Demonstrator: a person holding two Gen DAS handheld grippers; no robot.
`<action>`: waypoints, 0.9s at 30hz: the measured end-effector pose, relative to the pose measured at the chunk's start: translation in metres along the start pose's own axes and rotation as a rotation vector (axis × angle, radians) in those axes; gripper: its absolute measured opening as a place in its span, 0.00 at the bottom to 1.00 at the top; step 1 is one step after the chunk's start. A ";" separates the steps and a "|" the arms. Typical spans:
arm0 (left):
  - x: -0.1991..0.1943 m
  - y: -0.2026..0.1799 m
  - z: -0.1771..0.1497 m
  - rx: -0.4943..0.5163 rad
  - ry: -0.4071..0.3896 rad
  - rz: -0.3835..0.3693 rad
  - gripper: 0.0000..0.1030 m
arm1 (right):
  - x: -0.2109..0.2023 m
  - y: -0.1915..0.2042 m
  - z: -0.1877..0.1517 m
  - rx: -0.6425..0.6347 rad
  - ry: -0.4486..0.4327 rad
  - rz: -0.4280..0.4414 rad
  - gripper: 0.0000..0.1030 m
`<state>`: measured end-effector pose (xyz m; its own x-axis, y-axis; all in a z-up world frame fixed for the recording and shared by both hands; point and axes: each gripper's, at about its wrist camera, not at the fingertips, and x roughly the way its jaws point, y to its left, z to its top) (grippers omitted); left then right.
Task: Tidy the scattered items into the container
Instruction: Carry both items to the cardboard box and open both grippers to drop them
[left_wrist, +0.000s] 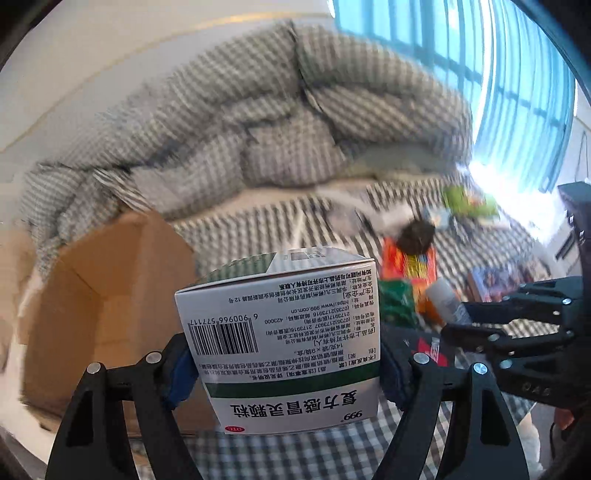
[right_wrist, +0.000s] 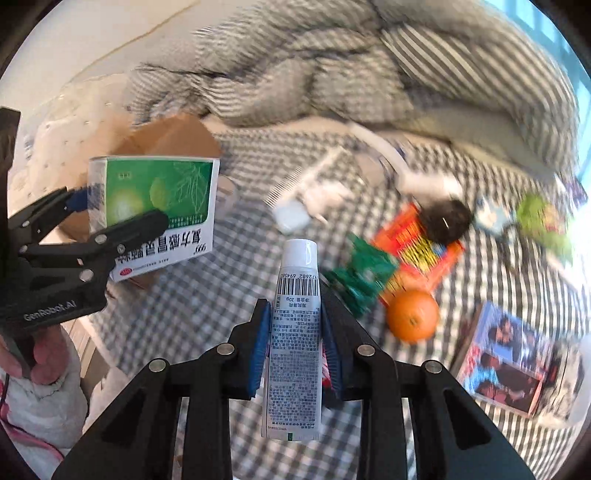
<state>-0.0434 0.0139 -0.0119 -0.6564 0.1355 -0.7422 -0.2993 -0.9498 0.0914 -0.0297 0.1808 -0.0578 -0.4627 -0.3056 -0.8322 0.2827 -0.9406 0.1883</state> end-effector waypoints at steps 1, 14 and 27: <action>-0.012 0.010 0.005 -0.016 -0.018 0.026 0.78 | -0.004 0.012 0.008 -0.024 -0.013 0.011 0.27; -0.034 0.173 -0.001 -0.255 0.037 0.263 0.79 | 0.033 0.169 0.115 -0.219 -0.086 0.158 0.27; 0.042 0.253 -0.073 -0.394 0.240 0.357 0.82 | 0.135 0.270 0.130 -0.359 0.009 0.109 0.29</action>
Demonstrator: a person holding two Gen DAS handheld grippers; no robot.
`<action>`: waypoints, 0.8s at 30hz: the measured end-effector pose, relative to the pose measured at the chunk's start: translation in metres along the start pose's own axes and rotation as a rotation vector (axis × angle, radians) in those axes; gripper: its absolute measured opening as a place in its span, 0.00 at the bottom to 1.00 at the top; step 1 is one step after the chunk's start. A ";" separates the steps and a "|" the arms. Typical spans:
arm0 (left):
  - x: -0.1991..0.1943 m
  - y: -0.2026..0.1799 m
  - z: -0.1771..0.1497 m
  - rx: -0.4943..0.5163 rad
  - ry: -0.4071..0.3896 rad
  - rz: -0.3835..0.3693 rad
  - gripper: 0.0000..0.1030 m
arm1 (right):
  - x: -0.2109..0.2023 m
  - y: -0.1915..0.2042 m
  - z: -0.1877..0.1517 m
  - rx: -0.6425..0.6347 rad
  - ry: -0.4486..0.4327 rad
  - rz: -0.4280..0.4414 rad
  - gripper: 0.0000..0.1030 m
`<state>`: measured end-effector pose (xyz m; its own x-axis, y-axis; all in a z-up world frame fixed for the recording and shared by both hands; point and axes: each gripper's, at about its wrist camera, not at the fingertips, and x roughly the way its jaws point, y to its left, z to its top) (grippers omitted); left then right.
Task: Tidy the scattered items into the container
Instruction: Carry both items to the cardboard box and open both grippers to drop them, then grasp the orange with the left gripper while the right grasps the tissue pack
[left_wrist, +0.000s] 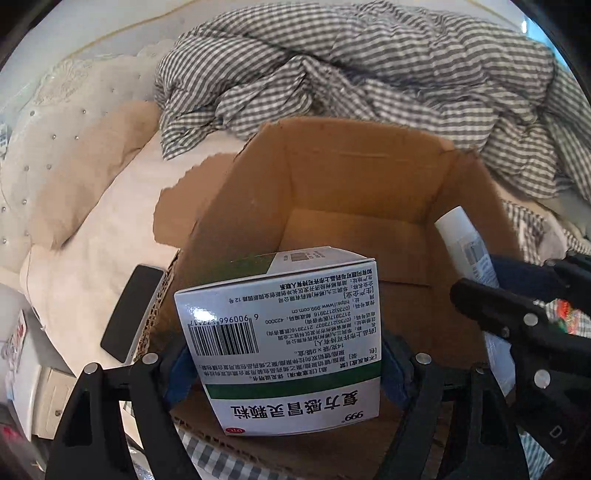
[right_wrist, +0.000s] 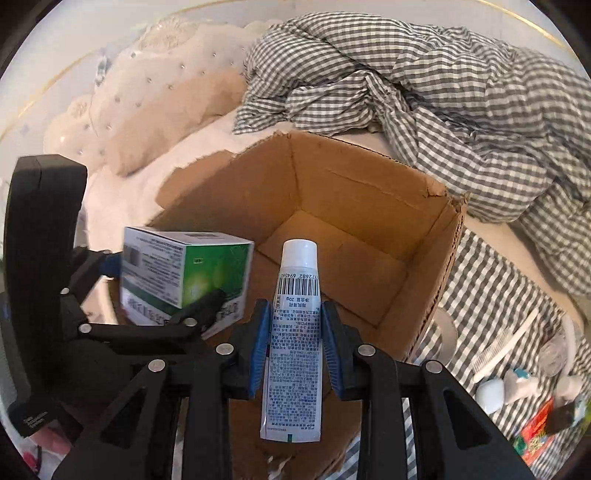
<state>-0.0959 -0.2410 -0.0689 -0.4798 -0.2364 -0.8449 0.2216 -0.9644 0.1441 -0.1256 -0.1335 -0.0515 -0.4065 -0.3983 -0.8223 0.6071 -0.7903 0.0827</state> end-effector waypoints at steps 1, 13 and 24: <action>0.002 -0.001 -0.001 0.000 0.008 0.019 0.83 | 0.001 0.000 -0.001 -0.006 -0.004 -0.038 0.40; -0.062 -0.046 0.012 0.061 -0.103 -0.051 1.00 | -0.083 -0.063 -0.027 0.113 -0.152 -0.065 0.76; -0.158 -0.191 -0.027 0.243 -0.222 -0.266 1.00 | -0.252 -0.153 -0.127 0.264 -0.303 -0.241 0.76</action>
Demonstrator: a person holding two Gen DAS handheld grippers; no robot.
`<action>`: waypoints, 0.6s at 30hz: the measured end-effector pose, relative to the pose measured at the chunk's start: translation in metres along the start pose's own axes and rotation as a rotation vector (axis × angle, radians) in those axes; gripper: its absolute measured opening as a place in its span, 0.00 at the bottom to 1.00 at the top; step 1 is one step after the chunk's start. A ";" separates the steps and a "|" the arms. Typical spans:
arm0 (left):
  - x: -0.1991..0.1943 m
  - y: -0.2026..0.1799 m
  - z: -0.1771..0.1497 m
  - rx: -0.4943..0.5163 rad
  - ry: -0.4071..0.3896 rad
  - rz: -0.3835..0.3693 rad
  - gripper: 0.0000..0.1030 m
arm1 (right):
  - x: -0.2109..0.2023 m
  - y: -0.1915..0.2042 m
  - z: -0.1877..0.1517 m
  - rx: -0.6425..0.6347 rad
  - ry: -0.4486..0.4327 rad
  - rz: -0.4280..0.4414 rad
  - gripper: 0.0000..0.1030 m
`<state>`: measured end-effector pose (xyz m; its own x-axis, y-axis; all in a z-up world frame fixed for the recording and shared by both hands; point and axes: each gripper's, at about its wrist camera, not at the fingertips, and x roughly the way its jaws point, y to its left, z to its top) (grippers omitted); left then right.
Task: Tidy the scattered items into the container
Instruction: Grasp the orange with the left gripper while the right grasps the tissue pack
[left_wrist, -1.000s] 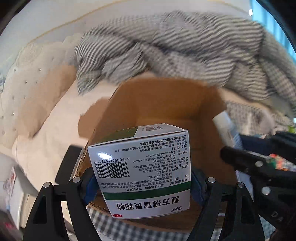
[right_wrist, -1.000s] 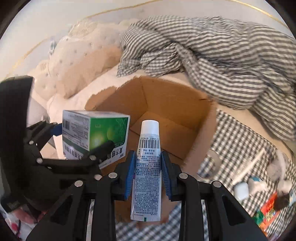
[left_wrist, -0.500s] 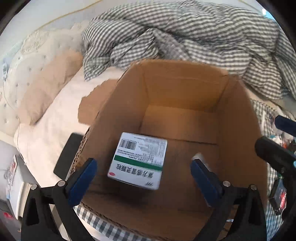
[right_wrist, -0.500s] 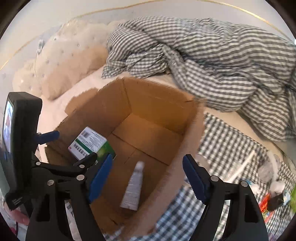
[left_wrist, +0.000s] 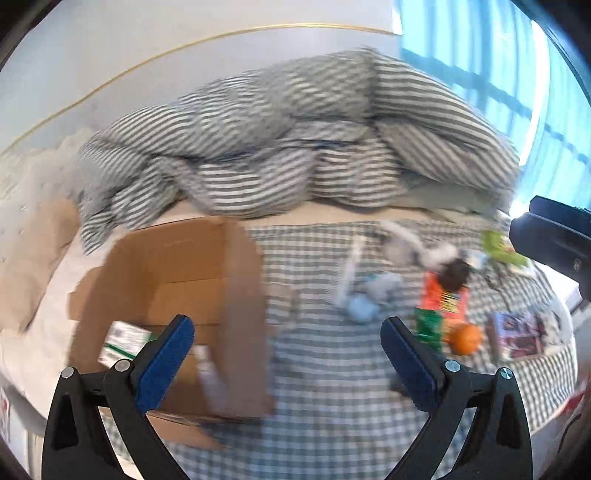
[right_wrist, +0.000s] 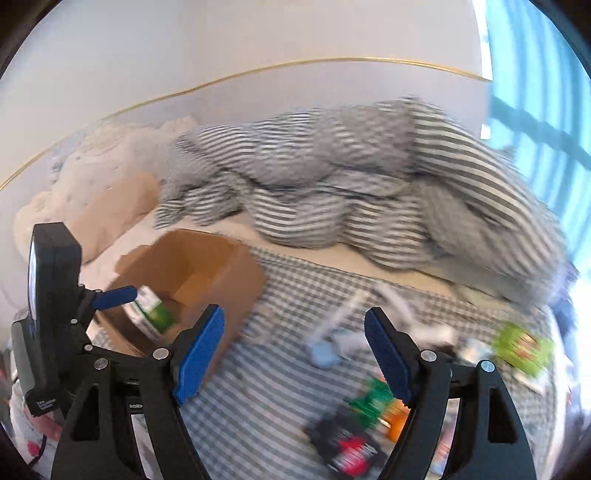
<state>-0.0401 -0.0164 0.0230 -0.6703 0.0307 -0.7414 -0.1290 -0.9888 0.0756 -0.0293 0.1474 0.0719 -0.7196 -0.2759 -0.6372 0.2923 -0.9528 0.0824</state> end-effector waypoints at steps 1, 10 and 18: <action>0.002 -0.017 -0.005 0.009 0.007 -0.014 1.00 | -0.008 -0.017 -0.011 0.021 0.012 -0.036 0.76; 0.061 -0.110 -0.066 0.032 0.181 -0.097 1.00 | 0.005 -0.126 -0.138 0.199 0.251 -0.172 0.76; 0.103 -0.163 -0.112 0.097 0.268 -0.091 1.00 | 0.011 -0.184 -0.216 0.313 0.332 -0.220 0.76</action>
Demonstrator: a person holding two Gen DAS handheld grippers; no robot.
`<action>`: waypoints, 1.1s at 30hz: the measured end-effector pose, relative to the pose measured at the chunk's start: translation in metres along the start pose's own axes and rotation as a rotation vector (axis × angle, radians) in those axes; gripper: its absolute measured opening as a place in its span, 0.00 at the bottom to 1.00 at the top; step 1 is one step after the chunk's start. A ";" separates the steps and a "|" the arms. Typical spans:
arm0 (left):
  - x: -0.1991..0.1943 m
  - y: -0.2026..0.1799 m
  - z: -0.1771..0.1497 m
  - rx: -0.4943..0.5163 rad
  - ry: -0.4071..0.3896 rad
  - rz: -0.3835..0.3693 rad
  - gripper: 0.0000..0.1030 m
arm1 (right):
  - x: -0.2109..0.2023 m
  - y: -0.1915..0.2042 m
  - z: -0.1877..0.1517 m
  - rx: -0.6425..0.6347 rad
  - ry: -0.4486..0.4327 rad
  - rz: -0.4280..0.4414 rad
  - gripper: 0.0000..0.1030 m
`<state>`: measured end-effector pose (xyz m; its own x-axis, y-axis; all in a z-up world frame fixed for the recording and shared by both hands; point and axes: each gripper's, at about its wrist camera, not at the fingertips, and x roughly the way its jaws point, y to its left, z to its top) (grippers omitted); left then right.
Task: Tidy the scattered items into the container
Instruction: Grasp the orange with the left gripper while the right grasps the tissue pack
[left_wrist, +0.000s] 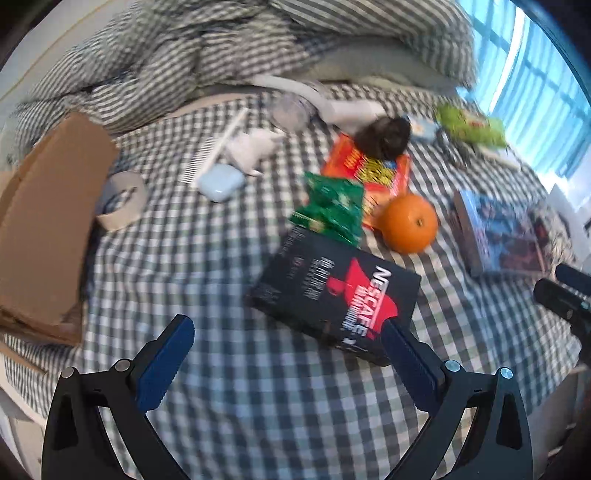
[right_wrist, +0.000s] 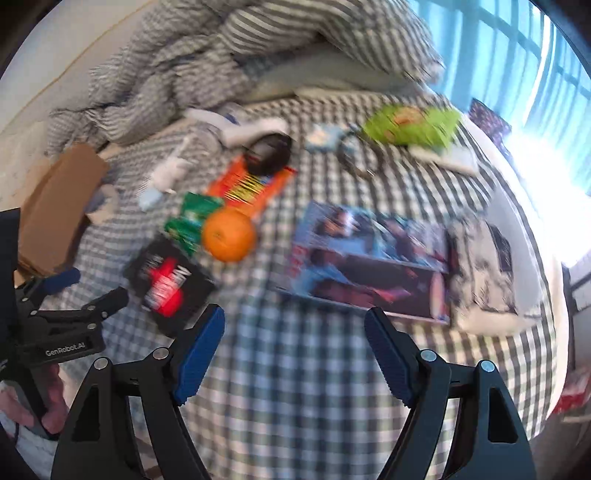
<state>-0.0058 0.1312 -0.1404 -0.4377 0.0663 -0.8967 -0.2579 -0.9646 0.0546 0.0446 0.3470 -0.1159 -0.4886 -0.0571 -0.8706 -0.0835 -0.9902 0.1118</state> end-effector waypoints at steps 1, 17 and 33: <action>0.006 -0.005 0.000 0.013 0.005 0.004 1.00 | 0.003 -0.008 -0.001 0.006 0.006 -0.013 0.76; 0.031 -0.020 -0.002 0.066 0.019 0.000 1.00 | 0.037 -0.025 -0.006 0.028 0.062 -0.027 0.76; 0.035 -0.023 0.004 0.079 0.023 -0.021 1.00 | -0.011 -0.120 0.015 0.120 -0.079 -0.266 0.89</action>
<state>-0.0192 0.1565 -0.1714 -0.4114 0.0795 -0.9080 -0.3341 -0.9400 0.0691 0.0467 0.4685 -0.1125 -0.5014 0.2173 -0.8375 -0.3171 -0.9467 -0.0558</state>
